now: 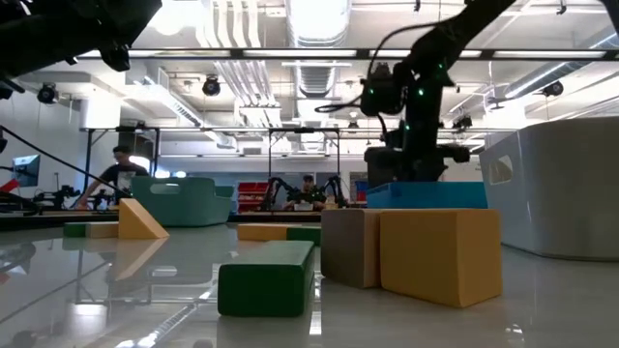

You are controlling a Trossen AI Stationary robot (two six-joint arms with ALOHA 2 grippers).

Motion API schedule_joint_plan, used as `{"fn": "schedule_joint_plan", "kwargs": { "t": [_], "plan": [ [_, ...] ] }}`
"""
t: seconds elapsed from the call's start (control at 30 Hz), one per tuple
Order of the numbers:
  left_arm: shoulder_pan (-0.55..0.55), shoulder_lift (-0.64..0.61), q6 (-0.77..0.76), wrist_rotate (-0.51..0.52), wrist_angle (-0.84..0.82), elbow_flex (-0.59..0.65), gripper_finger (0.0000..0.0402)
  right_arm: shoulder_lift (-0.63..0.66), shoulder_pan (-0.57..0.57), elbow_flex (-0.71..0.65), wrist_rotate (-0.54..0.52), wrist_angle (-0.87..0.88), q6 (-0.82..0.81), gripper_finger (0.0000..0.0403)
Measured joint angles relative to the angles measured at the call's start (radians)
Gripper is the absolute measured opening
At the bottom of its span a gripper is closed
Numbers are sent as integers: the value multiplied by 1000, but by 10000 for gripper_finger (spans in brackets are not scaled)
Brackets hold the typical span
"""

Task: Sort & place blocks by color
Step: Put the brown wooden block into the dark blue bin, then put the yellow wooden block into the light blue bin

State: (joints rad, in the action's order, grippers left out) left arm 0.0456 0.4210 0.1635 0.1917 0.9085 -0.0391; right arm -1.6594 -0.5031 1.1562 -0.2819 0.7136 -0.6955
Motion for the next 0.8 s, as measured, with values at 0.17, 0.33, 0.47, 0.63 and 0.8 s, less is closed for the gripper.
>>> {"fn": "schedule_joint_plan", "kwargs": {
  "t": [0.17, 0.33, 0.47, 0.63, 0.8],
  "plan": [
    [0, 0, 0, 1, 0, 0, 1, -3, -29, -37, 2, -25, 1, 121],
    [0, 0, 0, 7, 0, 0, 1, -3, -35, -62, -2, -41, 1, 137],
    [0, 0, 1, 11, 0, 0, 1, -3, -35, -67, -6, -43, 1, 189],
    [0, 0, 1, 52, 0, 0, 1, -1, -34, -40, -6, -12, 24, 225],
    [0, 2, -1, 73, 0, 0, 1, 34, -18, 11, -8, 83, 72, 232]
  ]
}}
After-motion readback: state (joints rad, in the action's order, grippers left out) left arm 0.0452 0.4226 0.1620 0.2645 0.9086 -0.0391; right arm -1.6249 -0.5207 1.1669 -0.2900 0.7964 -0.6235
